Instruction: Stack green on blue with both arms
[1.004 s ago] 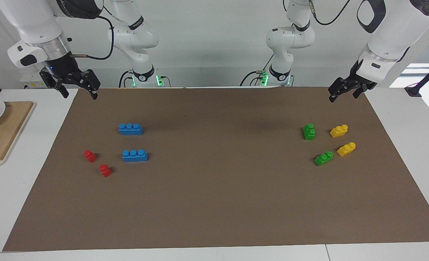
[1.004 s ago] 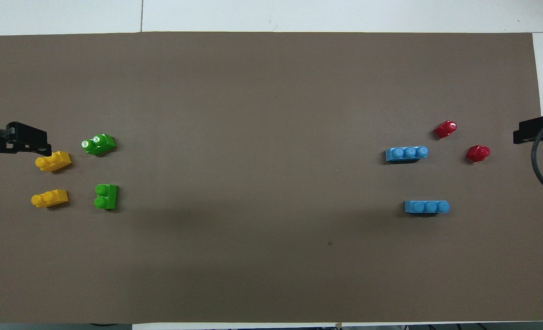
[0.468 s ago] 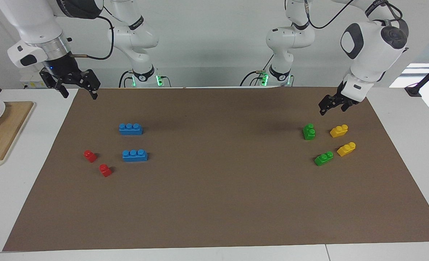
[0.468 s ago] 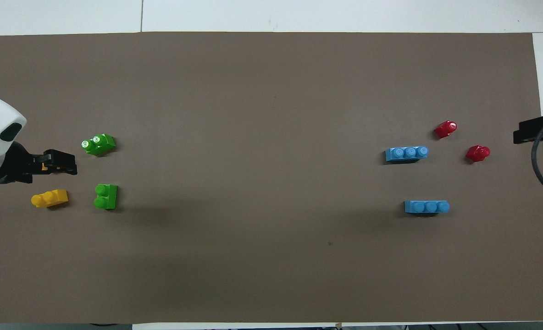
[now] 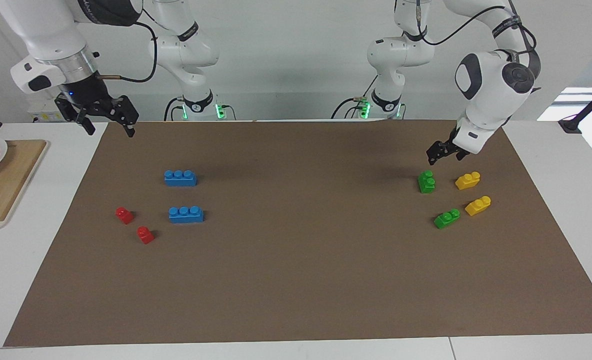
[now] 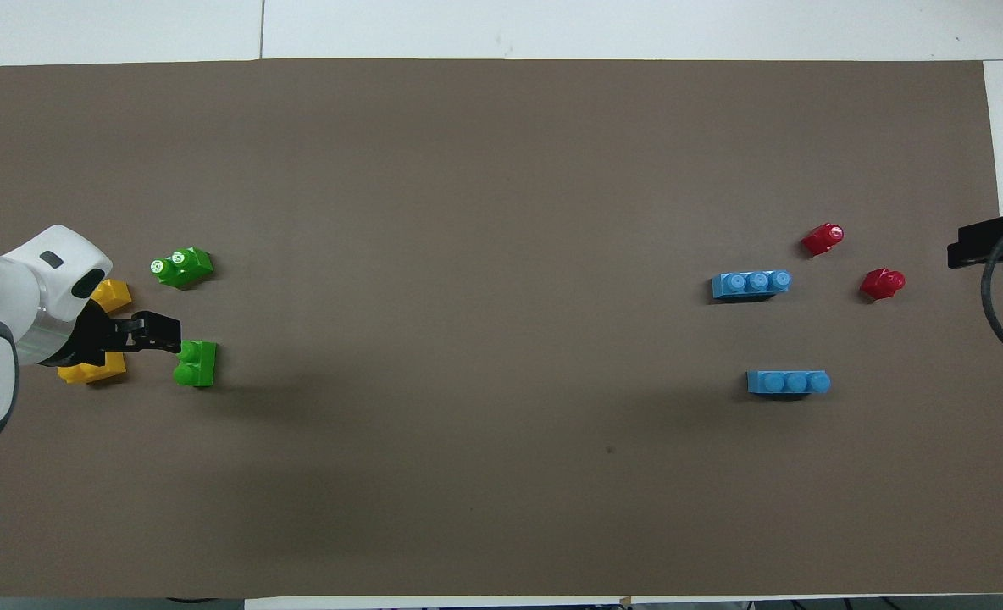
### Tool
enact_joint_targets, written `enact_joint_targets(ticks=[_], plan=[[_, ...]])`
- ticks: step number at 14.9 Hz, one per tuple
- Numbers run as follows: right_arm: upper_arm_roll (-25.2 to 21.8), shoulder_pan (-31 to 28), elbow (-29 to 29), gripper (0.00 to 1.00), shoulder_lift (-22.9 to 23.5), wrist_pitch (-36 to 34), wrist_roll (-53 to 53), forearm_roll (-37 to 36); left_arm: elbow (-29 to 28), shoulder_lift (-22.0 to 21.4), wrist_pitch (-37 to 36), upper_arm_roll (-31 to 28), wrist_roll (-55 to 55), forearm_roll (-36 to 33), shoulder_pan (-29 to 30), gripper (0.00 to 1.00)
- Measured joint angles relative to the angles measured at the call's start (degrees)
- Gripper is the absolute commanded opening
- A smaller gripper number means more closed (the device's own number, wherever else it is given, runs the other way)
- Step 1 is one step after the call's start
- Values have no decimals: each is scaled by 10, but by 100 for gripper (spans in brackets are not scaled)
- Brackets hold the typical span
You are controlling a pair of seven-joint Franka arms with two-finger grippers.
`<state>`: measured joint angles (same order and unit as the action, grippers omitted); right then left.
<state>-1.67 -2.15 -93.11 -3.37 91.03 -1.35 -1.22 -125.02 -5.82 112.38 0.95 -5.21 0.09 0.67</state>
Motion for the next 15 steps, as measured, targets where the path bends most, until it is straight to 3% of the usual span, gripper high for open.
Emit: enact_joint_targets(ticks=[4, 6, 10, 15], plan=[[-1, -3, -12, 100, -3, 13, -4, 0, -59, 3, 69, -1, 1, 0, 4, 100], [-2, -5, -31, 100, -6, 40, -57, 5, -76, 13, 99, -1, 3, 0, 4, 100], [-2, -5, -67, 100, 3, 66, -259, 23, -88, 37, 129, -2, 11, 0, 4, 100], [-2, -5, -105, 100, 68, 135, -511, 82, -97, 49, 148, 1, 16, 0, 4, 100]])
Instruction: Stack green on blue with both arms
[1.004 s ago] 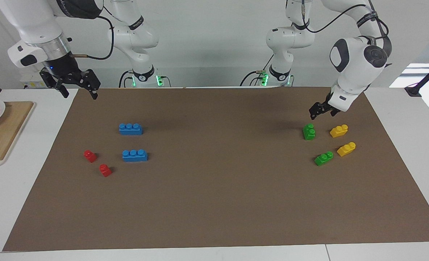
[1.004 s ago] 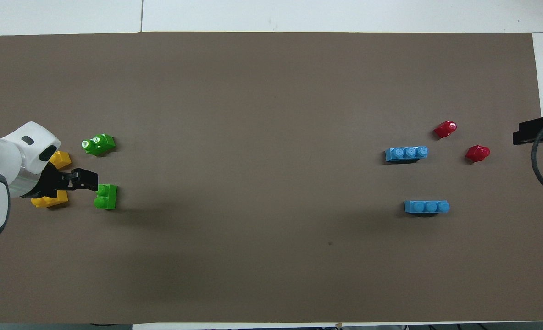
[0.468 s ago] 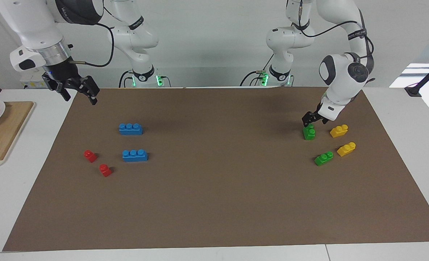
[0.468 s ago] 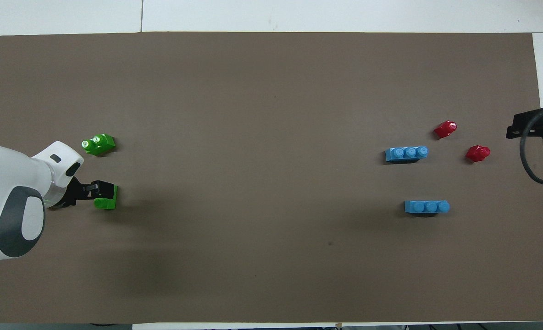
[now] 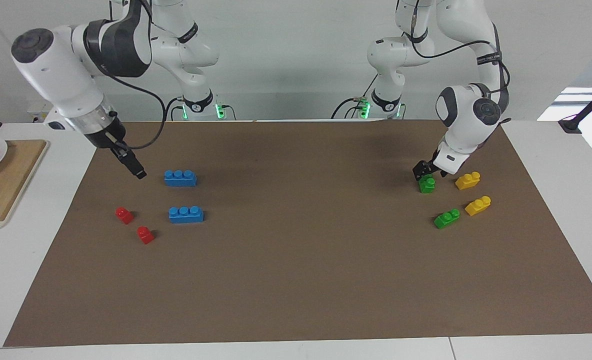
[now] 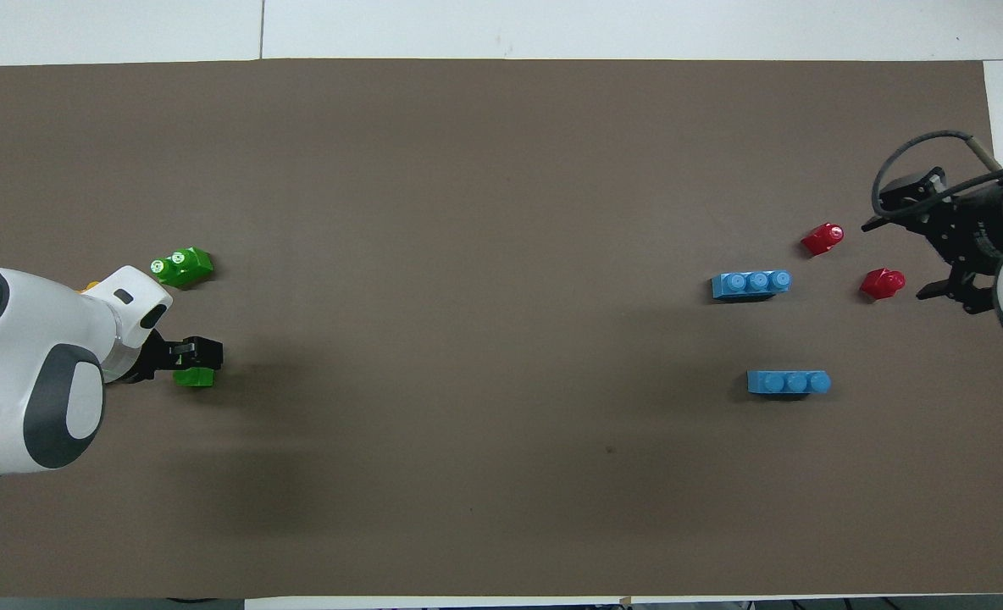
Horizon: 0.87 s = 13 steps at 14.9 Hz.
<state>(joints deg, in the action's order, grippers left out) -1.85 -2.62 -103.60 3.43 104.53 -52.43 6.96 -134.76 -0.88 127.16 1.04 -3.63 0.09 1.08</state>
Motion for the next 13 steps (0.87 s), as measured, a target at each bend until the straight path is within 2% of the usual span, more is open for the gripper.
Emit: enact_joint_targets(ticks=[5, 7, 8, 10, 11, 12, 13], plan=[[-1, 0, -42, 100, 55, 95, -104, 46, -10, 0, 3, 2, 0, 0, -1, 95], [-1, 0, -59, 100, 63, 124, -119, 64, -15, 0, 11, 4, 0, 0, -2, 85], [-1, 0, -64, 100, 66, 129, -125, 73, -18, 0, 18, 4, -1, 0, -2, 72], [0, 0, -68, 100, 72, 135, -141, 99, -26, 0, 28, 4, -6, 0, -5, 24], [0, 0, -69, 100, 74, 138, -148, 105, -27, 0, 32, 4, -10, 0, -6, 6], [0, 0, -73, 100, 76, 141, -151, 107, -27, 0, 35, 4, -12, 0, -7, 0], [0, 0, -79, 100, 76, 149, -154, 107, -27, 0, 36, 4, -13, 0, -7, 0]])
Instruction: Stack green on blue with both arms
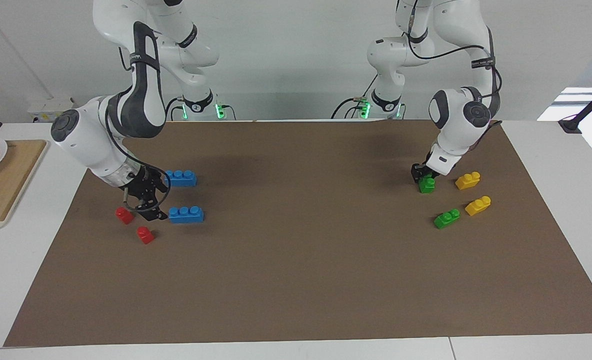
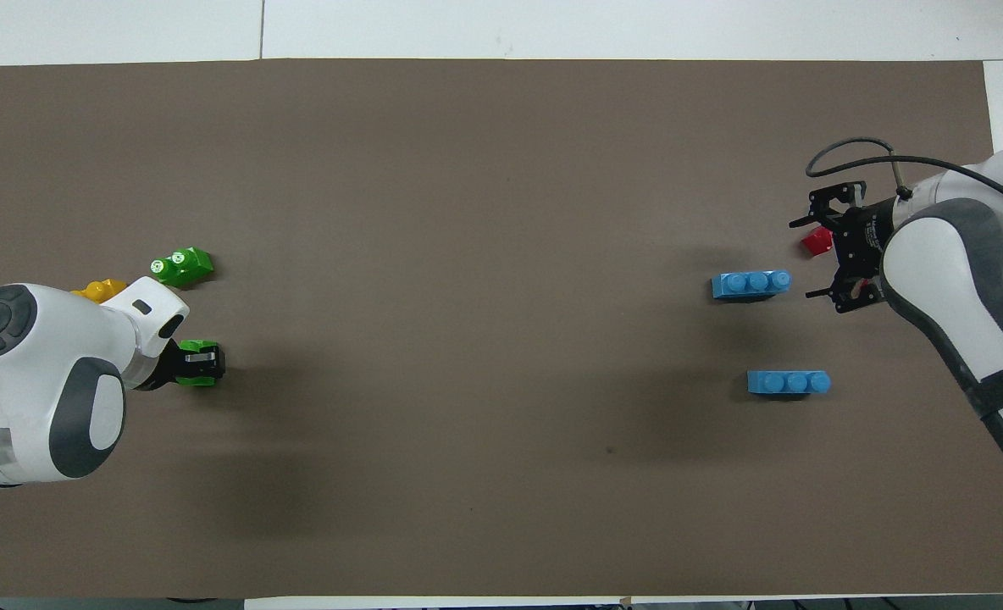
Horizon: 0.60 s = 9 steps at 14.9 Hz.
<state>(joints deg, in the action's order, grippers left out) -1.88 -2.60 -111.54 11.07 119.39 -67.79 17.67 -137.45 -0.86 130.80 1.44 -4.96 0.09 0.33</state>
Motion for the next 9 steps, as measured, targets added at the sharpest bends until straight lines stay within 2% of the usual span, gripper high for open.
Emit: enact_joint_targets(ticks=[4, 9], plan=[[-1, 0, -30, 100, 0, 26, -2, 3, 12, 0, -6, -1, -3, 0, 0, 0], [0, 0, -68, 100, 0, 69, -2, 11, 111, -6, -123, -3, -48, 0, 0, 0]])
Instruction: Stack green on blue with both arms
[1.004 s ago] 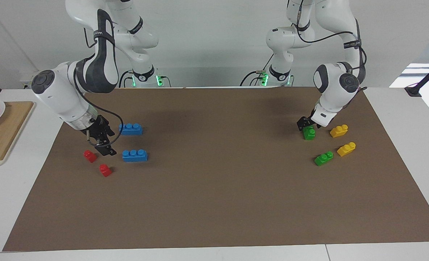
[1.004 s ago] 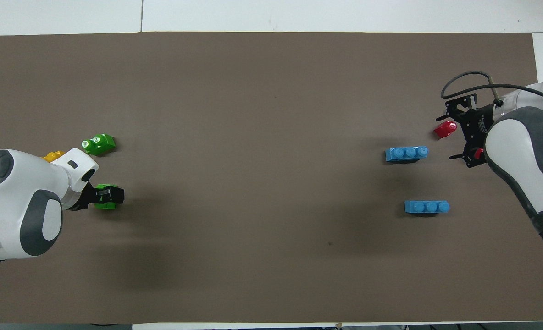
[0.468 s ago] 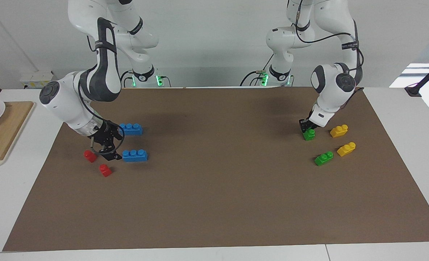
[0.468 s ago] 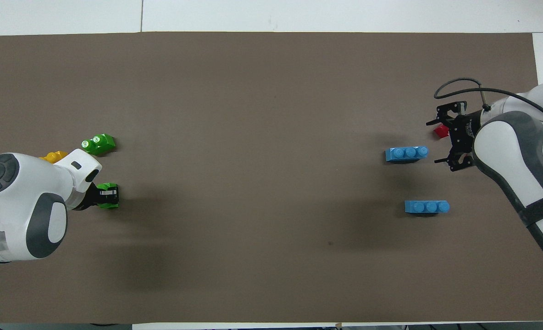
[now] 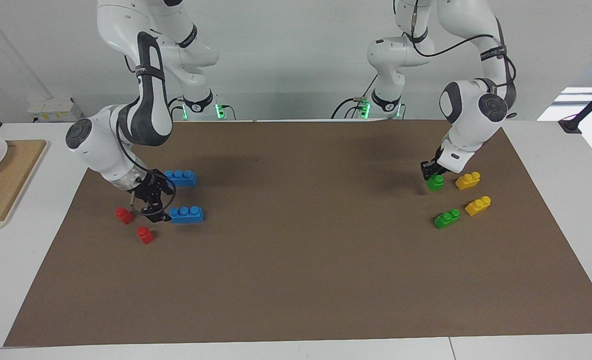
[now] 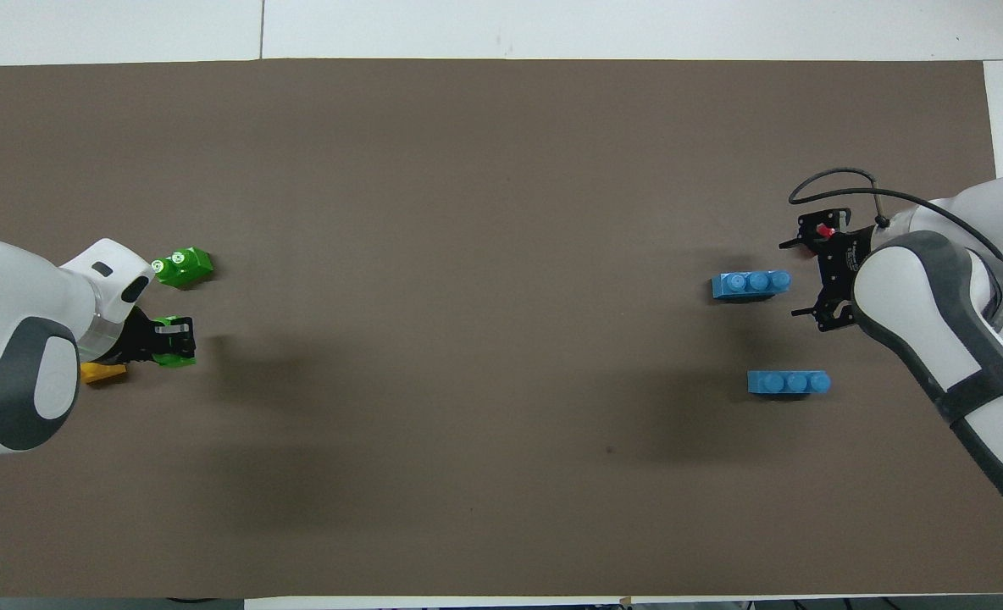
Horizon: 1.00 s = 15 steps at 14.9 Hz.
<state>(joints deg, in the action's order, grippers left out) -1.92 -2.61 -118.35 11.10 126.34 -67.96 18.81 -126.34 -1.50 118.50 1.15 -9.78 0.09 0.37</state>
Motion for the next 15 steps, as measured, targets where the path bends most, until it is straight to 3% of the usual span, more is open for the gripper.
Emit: enact_joint_targets(ticks=[7, 12, 15], plan=[[1, 0, -27, 100, 4, 44, 0, 1, 24, 0, -20, 5, -148, 0, -1, 0], [4, 2, -29, 100, 22, 69, 1, 18, 92, -17, -124, 7, -215, 16, -25, 0], [4, 2, -29, 97, 28, 77, 2, 24, 97, -42, -166, 8, -258, 29, -49, 0]])
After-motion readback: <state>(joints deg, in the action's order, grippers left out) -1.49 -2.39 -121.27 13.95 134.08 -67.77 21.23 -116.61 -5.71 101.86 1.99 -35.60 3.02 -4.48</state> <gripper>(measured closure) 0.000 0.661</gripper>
